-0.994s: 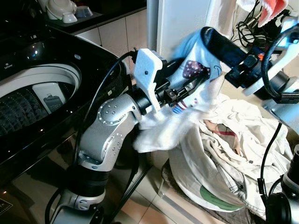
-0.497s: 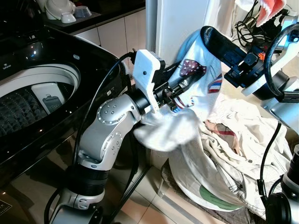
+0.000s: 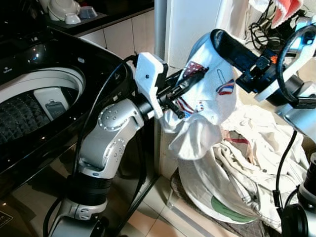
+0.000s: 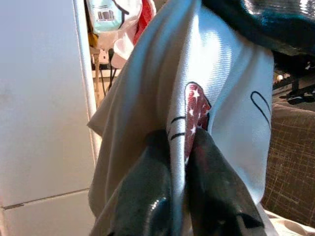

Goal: Clothes washing

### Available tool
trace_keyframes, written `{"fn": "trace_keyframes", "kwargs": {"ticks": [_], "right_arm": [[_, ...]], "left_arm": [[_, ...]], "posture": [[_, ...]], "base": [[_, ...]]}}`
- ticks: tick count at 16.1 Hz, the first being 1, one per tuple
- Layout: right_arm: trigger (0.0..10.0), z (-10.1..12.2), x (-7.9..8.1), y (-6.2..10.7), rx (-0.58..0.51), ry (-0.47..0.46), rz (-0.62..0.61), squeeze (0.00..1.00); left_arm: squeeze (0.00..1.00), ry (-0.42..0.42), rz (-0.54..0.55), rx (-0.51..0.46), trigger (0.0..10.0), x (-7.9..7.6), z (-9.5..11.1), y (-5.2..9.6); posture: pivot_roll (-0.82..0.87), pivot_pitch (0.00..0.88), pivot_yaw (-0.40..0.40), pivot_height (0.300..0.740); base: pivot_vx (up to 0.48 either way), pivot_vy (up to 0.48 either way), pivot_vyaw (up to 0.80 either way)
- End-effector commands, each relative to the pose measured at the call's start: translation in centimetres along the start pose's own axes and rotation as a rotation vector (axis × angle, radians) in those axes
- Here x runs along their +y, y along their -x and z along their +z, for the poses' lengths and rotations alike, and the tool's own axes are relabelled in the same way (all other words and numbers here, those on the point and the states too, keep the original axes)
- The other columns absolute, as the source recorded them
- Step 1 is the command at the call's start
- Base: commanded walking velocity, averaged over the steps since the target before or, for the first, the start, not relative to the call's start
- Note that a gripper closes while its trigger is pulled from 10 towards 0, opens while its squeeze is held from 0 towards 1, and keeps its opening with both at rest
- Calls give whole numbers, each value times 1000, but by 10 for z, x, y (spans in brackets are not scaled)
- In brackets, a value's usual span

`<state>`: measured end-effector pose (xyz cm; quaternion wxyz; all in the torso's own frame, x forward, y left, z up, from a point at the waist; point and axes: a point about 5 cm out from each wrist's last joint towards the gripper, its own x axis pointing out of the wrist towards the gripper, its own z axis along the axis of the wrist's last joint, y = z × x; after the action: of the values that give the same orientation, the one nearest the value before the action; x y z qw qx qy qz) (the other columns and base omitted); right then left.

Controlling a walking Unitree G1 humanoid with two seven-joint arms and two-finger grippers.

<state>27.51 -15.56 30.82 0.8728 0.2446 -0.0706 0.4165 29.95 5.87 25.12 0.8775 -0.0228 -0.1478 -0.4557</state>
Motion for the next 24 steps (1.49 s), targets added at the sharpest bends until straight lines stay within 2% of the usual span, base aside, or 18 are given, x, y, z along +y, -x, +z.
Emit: {"fn": "trace_keyframes", "kwargs": {"ticks": [1,2,3,4,6,7,8,9,10,12,14,15,16,17,18,19,22,24], "right_arm": [[0,8,11,-1,-26,42,44,0],[0,8,11,-1,-26,44,42,0],[5647,8,9,-1,-20,51,19,620],[10000,8,7,-2,-21,12,20,1000],[10000,8,2,0,-10,53,-31,1000],[10000,8,-3,2,7,99,-89,1000],[10000,7,-5,4,25,123,-112,620],[10000,2,-7,7,92,188,-135,0],[10000,-5,-9,12,158,240,-158,0],[10000,-9,-14,16,189,256,-206,0],[10000,-23,-25,22,306,325,-285,0],[10000,-33,-30,26,384,373,-320,0],[10000,-36,-31,28,406,381,-328,0],[10000,-44,-34,32,474,413,-347,0],[10000,-47,-35,36,508,426,-360,0],[10000,-52,-39,42,564,442,-389,0],[10000,-63,-53,62,706,506,-475,0],[10000,-65,-65,71,725,516,-563,0]], "left_arm": [[0,-10,30,2,0,6,1,2],[0,-14,40,1,0,7,1,3],[0,-18,73,-11,0,12,4,3],[0,-40,110,-25,0,20,9,4],[0,-125,205,-55,0,41,27,7],[0,-218,292,-78,0,62,47,13],[0,-275,353,-93,0,75,60,17],[0,-394,499,-124,0,103,90,31],[0,-587,664,-87,0,131,120,52],[0,-789,769,23,0,154,143,75],[0,-935,838,244,0,176,146,94],[0,-1042,919,375,2588,187,145,107],[0,-1071,956,427,9020,191,145,113],[0,-1046,924,532,10000,197,136,119],[408,-979,904,552,10000,197,130,121],[1000,-821,823,682,10000,197,108,127],[1000,-671,691,974,10000,191,72,148],[1000,-613,661,1082,10000,187,57,165]], "posture": [[-108,0,10,740],[-108,0,10,740],[-108,0,12,740],[-109,0,13,740],[-107,0,13,740],[-108,0,17,740],[-109,0,19,740],[-109,0,24,740],[-109,0,27,740],[-107,0,31,740],[-109,0,35,740],[-109,0,35,740],[-112,0,41,740],[-112,0,41,740],[-111,0,44,740],[-111,0,44,740],[-107,0,42,740],[-106,0,42,740]], "base": [[0,0,0],[0,0,0],[0,0,0],[0,0,0],[0,0,0],[0,0,0],[0,0,0],[0,0,0],[0,0,0],[0,0,0],[0,0,0],[0,0,0],[0,0,0],[0,0,0],[0,0,0],[0,0,0],[0,0,0],[0,0,0]]}}
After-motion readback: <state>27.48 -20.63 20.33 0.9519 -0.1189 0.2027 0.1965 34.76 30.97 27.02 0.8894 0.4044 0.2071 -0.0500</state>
